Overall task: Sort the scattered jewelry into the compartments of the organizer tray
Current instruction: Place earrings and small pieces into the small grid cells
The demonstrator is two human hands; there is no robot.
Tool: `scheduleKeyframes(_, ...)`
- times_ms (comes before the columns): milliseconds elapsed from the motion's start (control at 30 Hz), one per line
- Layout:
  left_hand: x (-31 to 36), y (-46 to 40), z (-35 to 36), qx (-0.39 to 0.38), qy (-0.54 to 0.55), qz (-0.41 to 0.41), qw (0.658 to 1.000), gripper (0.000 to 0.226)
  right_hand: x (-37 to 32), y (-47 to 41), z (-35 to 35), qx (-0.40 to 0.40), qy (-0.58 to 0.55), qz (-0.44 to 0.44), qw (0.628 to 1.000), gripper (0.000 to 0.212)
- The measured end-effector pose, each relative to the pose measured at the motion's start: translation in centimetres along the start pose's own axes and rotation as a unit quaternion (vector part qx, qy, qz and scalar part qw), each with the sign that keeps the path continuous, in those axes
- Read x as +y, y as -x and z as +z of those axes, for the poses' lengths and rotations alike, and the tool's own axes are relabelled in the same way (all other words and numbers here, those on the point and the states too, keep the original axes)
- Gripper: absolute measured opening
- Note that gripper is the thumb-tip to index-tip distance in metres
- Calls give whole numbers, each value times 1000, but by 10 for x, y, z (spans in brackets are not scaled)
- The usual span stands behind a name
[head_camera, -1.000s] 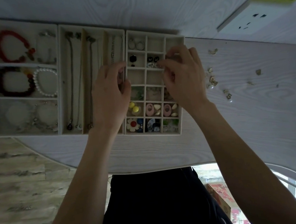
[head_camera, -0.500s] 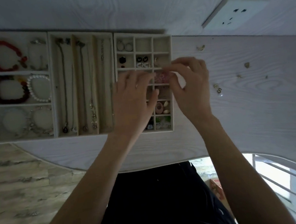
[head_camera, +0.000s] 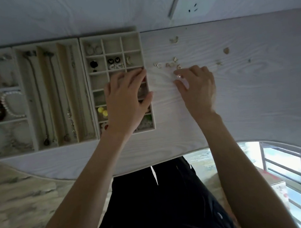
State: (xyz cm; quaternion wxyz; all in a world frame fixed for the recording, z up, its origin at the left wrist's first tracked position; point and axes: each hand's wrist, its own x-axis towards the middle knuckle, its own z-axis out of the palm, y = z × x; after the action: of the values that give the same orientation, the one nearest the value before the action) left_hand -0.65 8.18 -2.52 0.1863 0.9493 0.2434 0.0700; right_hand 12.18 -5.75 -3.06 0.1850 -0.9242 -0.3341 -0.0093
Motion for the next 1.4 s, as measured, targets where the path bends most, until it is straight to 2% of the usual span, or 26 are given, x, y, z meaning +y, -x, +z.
scheduleKeyframes(200, 4, 1, 0, -2, 5, -2, 1000, 52, -2, 3, 4, 5, -4, -24, 1000, 4)
scheduleKeyframes(333, 1, 2, 0, 22, 37, 4, 999, 42, -6, 0, 2, 28, -16, -20, 999, 14)
scheduleKeyframes(433, -4, 4, -7, 51, 60, -2, 997, 32, -11, -2, 1, 10, -40, -19, 999, 13)
scheduleKeyframes(600, -21, 7, -23, 91, 64, -31, 993, 28, -12, -7, 3, -54, -134, 46, 988, 12)
scheduleKeyframes(767, -53, 14, -40, 104, 10, -95, 990, 31, -30, -14, -15, -43, -227, 77, 970, 17)
scheduleKeyframes(833, -62, 16, -42, 99, 5, -122, 988, 34, -44, -18, -20, -51, -242, 58, 967, 16)
scheduleKeyframes(967, -72, 20, -44, 84, -2, -138, 987, 35, -84, -29, -11, -90, -247, -36, 964, 13)
scheduleKeyframes(1100, -73, 23, -41, 80, 6, -130, 988, 36, -106, -36, 12, -159, -179, -132, 962, 13)
scheduleKeyframes(1200, -72, 24, -41, 95, 20, -115, 989, 34, -109, -39, 21, -105, -99, -175, 974, 13)
scheduleKeyframes(1300, -69, 23, -40, 100, 15, -98, 990, 31, -106, -41, 18, -25, -88, -150, 984, 17)
scheduleKeyframes(1400, -68, 21, -35, 89, 10, -80, 993, 29, -99, -36, 16, -1, -80, -133, 988, 15)
